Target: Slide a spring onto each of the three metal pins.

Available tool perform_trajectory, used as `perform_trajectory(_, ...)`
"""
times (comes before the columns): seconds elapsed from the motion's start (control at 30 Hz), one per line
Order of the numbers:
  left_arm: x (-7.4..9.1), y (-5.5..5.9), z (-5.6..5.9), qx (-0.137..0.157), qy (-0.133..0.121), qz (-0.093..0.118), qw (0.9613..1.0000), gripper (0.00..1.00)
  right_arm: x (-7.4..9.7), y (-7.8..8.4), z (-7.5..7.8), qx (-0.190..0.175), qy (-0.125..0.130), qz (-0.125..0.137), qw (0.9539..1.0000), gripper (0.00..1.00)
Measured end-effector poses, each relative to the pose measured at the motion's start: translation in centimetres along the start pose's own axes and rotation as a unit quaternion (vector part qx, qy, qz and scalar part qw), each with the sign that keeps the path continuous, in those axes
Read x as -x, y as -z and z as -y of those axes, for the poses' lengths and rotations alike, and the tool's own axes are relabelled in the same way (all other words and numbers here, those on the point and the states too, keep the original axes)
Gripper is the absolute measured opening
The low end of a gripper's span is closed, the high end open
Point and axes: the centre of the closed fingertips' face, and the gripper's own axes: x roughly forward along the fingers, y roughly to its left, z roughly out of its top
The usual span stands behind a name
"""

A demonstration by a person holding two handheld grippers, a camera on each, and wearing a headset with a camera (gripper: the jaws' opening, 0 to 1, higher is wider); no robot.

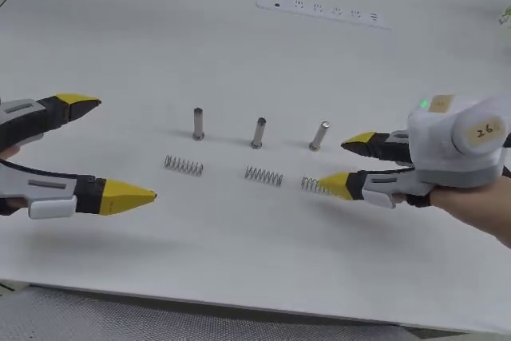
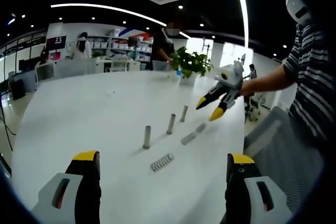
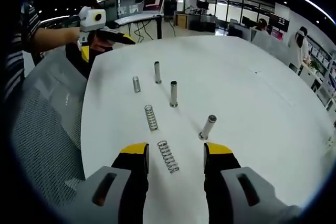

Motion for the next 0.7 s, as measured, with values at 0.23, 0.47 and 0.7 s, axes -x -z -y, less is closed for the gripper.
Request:
perform_trajectory(0.23, 0.0, 0.4, 0.2, -0.005, 0.002, -0.008, 1.0000, 0.97, -0.3, 0.7, -0.6, 0.028, -0.030, -0.029, 0.9987, 0.38)
perform_trajectory(0.47, 0.1, 0.6, 0.1, -0.007, 0.000, -0.012, 0.9999, 0.98, -0.9, 2.1, -1.3, 0.052, -0.073, -0.084, 0.9924, 0.27)
perform_trajectory(0.7, 0.1, 0.6, 0.2, -0.008, 0.001, -0.013, 0.9999, 0.97, -1.7, 2.8, -1.8, 0.099, -0.084, -0.119, 0.9843, 0.22)
